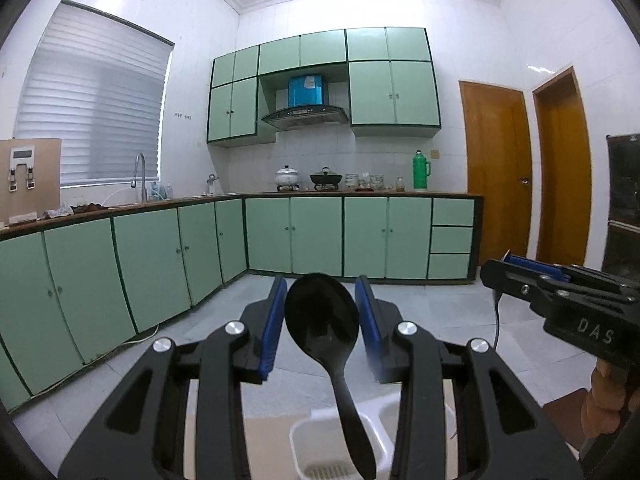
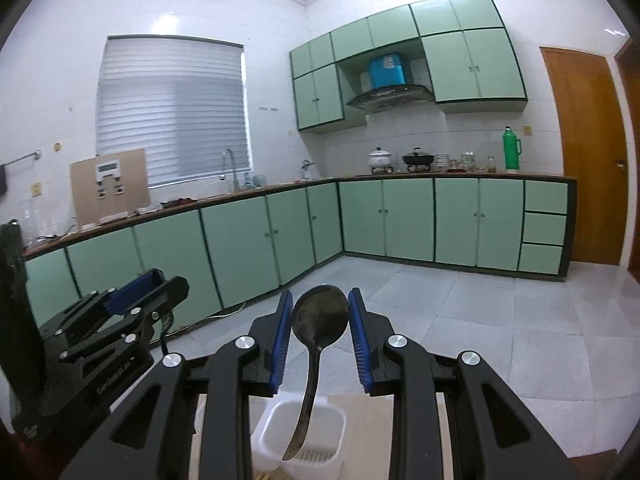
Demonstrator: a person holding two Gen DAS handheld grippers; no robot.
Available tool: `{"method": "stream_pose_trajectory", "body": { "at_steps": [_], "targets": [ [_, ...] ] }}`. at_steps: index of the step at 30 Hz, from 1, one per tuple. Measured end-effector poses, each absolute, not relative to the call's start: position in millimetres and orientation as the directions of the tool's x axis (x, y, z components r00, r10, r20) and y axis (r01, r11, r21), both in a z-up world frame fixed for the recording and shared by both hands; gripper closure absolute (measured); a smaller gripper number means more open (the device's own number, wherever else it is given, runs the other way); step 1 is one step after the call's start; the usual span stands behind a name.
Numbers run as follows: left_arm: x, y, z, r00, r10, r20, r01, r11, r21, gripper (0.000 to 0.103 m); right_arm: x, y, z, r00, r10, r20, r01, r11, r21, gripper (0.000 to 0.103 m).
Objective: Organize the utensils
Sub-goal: 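Lift both spoons and lower them into the white utensil holder, then open both tools to release the spoons and pull back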
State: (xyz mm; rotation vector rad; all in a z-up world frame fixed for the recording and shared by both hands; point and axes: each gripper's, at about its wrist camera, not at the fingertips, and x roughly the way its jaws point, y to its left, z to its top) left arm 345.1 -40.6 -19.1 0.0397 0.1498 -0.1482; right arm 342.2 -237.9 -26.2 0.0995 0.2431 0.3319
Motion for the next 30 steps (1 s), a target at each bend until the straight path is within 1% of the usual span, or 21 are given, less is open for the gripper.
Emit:
{"method": "stream_pose_trajectory", "body": {
  "at_steps": [5, 9, 18, 23, 25, 28, 30],
  "targets": [
    [379, -44, -41, 0.973, -0.130, -0.191, 0.140, 0.989, 0.041, 0.069, 376, -233, -52, 0.918, 0.291, -0.268, -0.265, 0.956, 0.128, 0.075],
    [398, -41, -68, 0.958, -0.128, -0.255, 0.143, 0.989, 0.043, 0.069, 388, -227, -76, 0.901, 0.290, -0.324, -0.263, 0.957, 0.125, 0.075],
    [397, -26, -107, 0.932, -0.121, -0.340, 0.143, 0.989, 0.042, 0.068, 393, -219, -111, 0.865, 0.305, -0.400, -0.281, 0.952, 0.119, 0.075],
    [394, -19, -111, 0.926, -0.120, -0.359, 0.145, 0.989, 0.042, 0.062, 391, -221, -115, 0.857, 0.307, -0.413, -0.282, 0.952, 0.121, 0.074],
    [390, -15, -110, 0.926, -0.120, -0.358, 0.143, 0.989, 0.039, 0.060, 390, -223, -113, 0.859, 0.304, -0.413, -0.278, 0.953, 0.124, 0.073],
    [382, -11, -107, 0.927, -0.118, -0.356, 0.138, 0.990, 0.031, 0.056, 383, -228, -112, 0.858, 0.306, -0.412, -0.271, 0.952, 0.142, 0.065],
    [373, -7, -105, 0.927, -0.117, -0.356, 0.134, 0.991, 0.023, 0.052, 376, -230, -111, 0.860, 0.303, -0.412, -0.266, 0.953, 0.145, 0.053]
  ]
}}
